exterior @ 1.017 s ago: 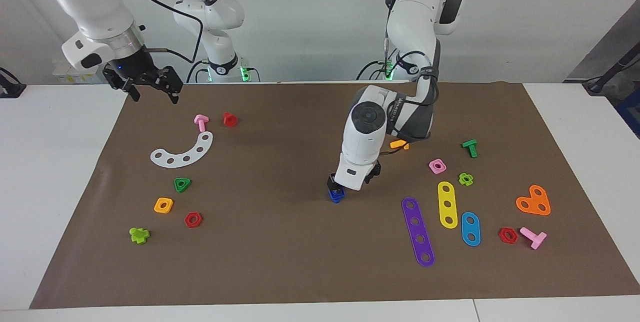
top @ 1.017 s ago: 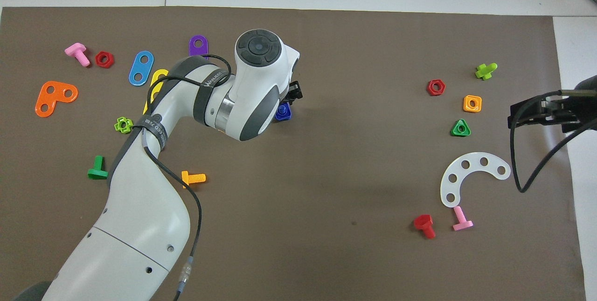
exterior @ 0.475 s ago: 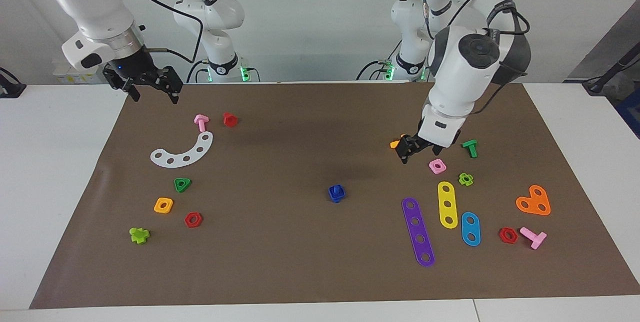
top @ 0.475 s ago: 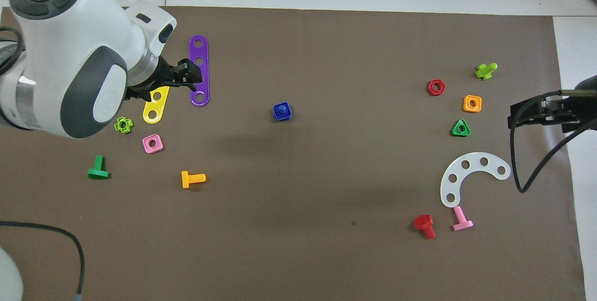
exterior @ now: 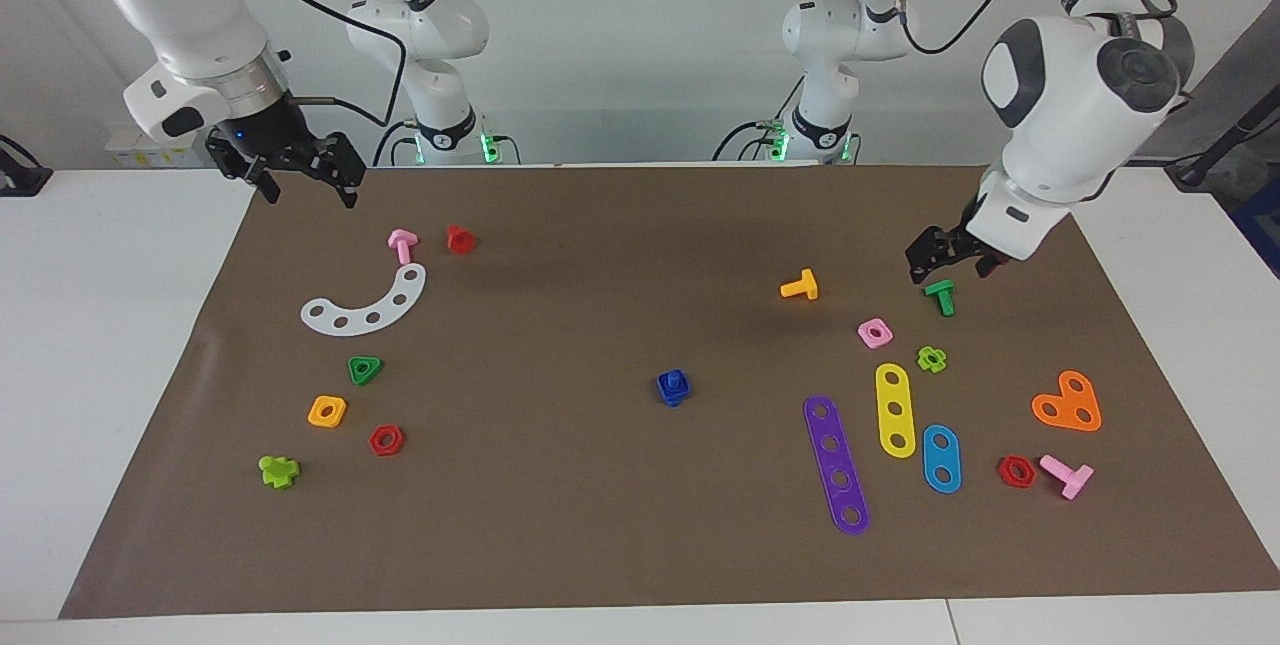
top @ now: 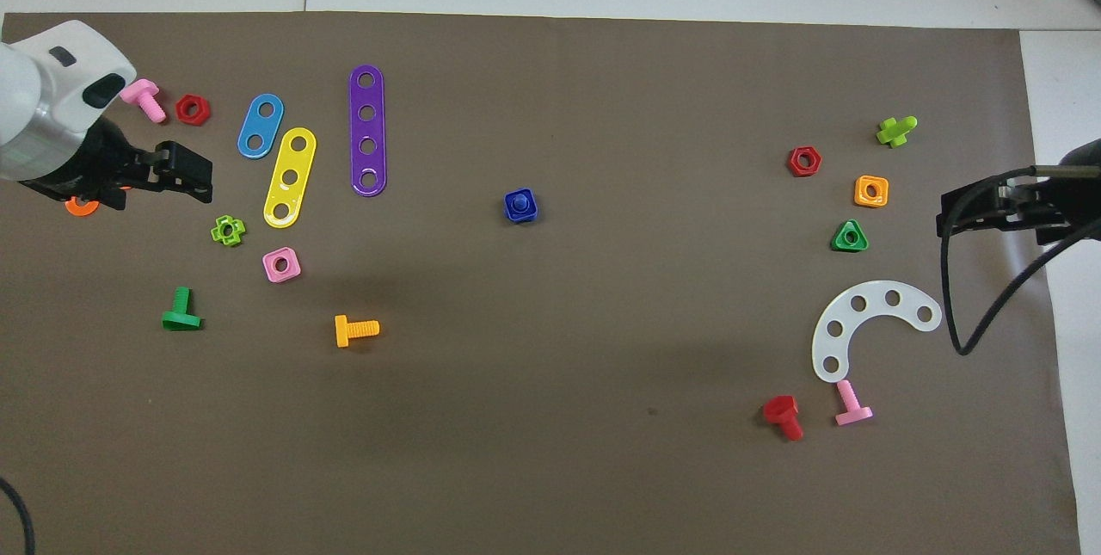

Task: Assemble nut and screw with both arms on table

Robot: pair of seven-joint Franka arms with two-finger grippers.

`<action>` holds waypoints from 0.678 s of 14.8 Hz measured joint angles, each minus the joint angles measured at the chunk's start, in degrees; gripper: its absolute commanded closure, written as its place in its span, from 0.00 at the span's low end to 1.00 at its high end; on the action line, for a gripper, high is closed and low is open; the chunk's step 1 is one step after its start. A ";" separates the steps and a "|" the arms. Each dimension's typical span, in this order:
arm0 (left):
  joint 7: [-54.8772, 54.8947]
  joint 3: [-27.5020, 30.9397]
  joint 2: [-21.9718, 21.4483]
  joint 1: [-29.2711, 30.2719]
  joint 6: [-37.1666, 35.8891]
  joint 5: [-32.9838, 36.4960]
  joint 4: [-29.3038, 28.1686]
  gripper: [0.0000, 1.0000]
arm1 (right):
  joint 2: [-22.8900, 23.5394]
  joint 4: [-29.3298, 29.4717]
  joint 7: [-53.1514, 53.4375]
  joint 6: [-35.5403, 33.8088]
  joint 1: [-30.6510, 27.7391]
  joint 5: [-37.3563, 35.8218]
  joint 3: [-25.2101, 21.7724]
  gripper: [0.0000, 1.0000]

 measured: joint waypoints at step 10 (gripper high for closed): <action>1.27 -0.45 -10.11 2.29 -4.49 0.00 -2.17 0.00 | 0.00 0.00 0.00 0.00 0.00 0.00 0.00 0.00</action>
